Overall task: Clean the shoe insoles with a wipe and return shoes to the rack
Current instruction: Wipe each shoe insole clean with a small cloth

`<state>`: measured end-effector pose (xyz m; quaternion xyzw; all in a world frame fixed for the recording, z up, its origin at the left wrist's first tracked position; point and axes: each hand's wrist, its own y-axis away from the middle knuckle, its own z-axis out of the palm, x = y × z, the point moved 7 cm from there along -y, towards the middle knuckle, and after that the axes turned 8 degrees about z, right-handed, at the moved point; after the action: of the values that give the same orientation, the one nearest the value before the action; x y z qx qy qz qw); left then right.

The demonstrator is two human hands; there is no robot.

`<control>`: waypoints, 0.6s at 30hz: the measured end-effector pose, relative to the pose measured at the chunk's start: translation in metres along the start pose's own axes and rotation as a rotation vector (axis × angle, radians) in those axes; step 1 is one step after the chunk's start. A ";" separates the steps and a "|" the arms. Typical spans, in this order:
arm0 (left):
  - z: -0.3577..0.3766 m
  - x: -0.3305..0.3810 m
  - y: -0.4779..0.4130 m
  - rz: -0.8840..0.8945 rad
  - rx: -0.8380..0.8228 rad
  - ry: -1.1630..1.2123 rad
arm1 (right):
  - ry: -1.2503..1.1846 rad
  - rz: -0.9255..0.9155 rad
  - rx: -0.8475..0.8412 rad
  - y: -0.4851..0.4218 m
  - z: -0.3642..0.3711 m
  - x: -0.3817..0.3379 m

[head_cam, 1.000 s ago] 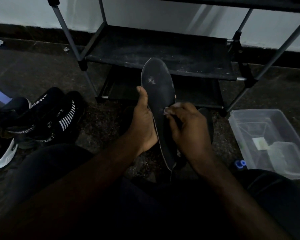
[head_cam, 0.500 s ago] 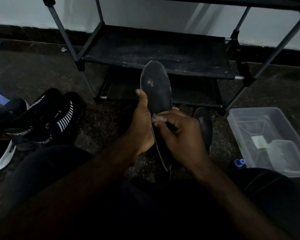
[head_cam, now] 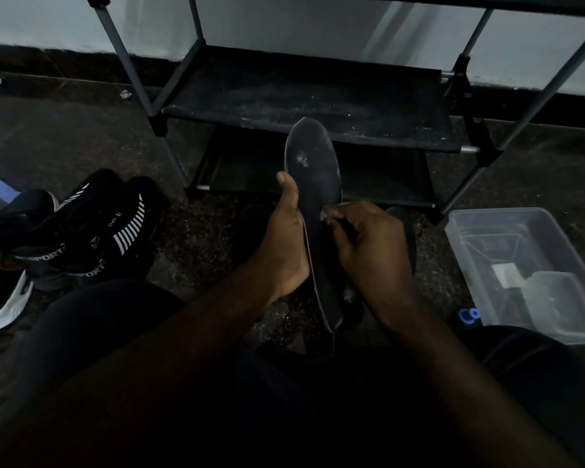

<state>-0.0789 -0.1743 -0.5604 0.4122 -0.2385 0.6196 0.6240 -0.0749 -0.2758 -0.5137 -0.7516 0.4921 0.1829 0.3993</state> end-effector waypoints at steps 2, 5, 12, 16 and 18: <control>0.002 -0.002 0.000 -0.006 -0.011 -0.004 | -0.015 0.036 0.028 -0.001 -0.003 0.004; -0.003 0.002 0.000 0.011 0.012 -0.013 | -0.148 0.006 -0.062 0.010 0.004 -0.015; 0.005 0.000 0.006 -0.037 -0.031 -0.079 | 0.002 0.041 0.019 -0.001 -0.002 0.007; -0.006 0.002 0.006 -0.056 0.056 -0.073 | -0.093 -0.039 -0.113 0.016 0.013 -0.018; -0.007 0.003 0.006 -0.073 0.061 -0.047 | -0.039 -0.085 -0.109 0.016 0.014 -0.017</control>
<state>-0.0855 -0.1675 -0.5600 0.4538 -0.2188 0.5937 0.6275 -0.0948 -0.2585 -0.5177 -0.7888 0.4411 0.2070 0.3748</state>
